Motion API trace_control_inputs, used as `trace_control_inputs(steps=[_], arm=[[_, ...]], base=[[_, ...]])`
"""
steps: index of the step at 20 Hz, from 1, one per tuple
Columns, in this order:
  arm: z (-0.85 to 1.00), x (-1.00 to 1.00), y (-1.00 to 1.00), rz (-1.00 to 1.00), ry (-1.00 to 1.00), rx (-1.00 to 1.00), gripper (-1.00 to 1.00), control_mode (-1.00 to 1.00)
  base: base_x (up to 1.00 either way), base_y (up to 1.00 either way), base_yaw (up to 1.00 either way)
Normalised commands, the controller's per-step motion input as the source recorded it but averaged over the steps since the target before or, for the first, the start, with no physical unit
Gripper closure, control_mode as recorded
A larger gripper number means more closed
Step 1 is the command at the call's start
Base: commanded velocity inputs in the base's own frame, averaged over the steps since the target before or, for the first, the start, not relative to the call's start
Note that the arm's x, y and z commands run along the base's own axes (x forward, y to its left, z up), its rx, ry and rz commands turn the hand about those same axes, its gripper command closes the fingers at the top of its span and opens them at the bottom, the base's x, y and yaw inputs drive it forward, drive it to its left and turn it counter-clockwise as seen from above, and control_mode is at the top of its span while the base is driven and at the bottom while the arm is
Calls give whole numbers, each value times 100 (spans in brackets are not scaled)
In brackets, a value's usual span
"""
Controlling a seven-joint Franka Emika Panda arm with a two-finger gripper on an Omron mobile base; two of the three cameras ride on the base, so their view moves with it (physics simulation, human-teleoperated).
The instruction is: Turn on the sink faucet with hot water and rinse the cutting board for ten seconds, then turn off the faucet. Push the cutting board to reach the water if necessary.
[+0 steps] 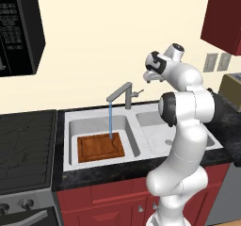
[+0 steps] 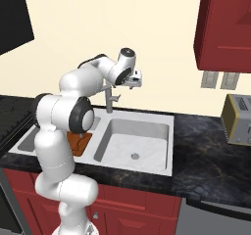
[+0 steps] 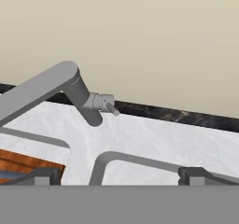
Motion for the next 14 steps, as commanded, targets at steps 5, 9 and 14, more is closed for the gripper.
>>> trace_control_inputs(steps=[5, 9, 14], arm=[[0, 0, 0, 0, 0, 0, -100, -100], [0, 0, 0, 0, 0, 0, -100, -100], [0, 0, 0, 0, 0, 0, -100, -100]], base=[[0, 0, 0], [0, 0, 0], [0, 0, 0]])
